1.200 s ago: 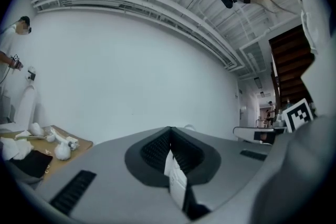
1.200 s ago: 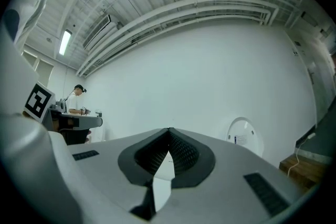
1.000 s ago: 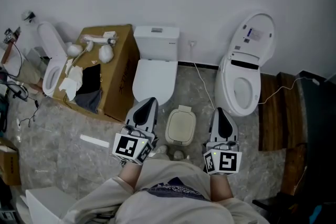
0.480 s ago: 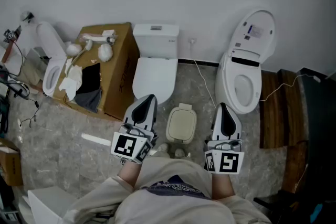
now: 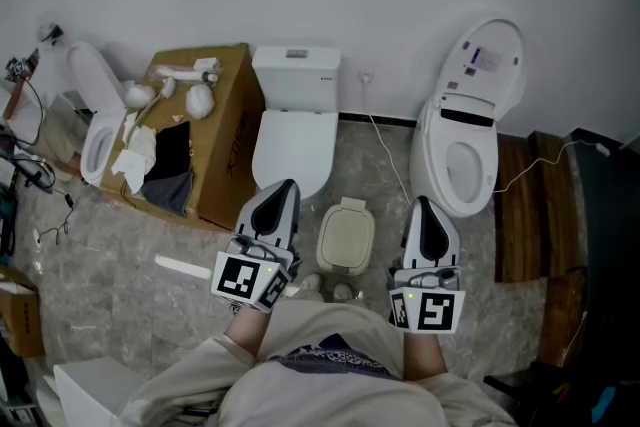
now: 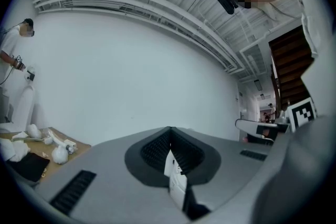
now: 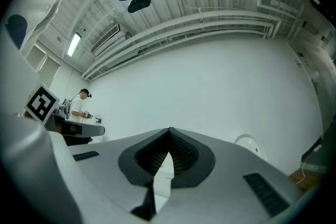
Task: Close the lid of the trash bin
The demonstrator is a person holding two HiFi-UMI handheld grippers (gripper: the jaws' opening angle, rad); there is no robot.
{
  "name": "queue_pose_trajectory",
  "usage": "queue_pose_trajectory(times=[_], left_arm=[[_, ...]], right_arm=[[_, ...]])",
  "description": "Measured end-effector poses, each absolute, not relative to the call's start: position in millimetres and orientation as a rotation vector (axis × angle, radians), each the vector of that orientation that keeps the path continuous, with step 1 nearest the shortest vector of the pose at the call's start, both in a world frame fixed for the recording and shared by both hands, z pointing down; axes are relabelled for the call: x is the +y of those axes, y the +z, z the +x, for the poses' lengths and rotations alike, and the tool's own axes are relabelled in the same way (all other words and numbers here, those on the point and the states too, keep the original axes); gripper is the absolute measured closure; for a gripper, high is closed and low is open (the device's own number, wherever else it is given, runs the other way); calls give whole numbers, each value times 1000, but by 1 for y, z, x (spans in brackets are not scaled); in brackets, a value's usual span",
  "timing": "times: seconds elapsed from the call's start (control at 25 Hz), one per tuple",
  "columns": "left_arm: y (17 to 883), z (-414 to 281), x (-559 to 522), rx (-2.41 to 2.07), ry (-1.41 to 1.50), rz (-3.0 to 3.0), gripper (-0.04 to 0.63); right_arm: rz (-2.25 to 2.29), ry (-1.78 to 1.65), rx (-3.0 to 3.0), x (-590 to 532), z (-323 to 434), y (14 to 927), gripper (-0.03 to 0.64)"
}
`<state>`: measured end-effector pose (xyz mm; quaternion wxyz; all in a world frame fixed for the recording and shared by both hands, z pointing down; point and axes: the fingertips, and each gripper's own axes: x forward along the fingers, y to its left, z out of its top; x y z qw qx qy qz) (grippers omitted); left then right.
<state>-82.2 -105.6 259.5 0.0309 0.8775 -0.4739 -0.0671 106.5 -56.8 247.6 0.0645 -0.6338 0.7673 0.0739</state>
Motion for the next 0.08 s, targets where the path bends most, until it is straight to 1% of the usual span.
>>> queue_pose_trajectory(times=[0.08], left_arm=[[259,-81,-107,-1458,-210,2706,598]], right_arm=[[-1913,224,2318,-58,107,247,612]])
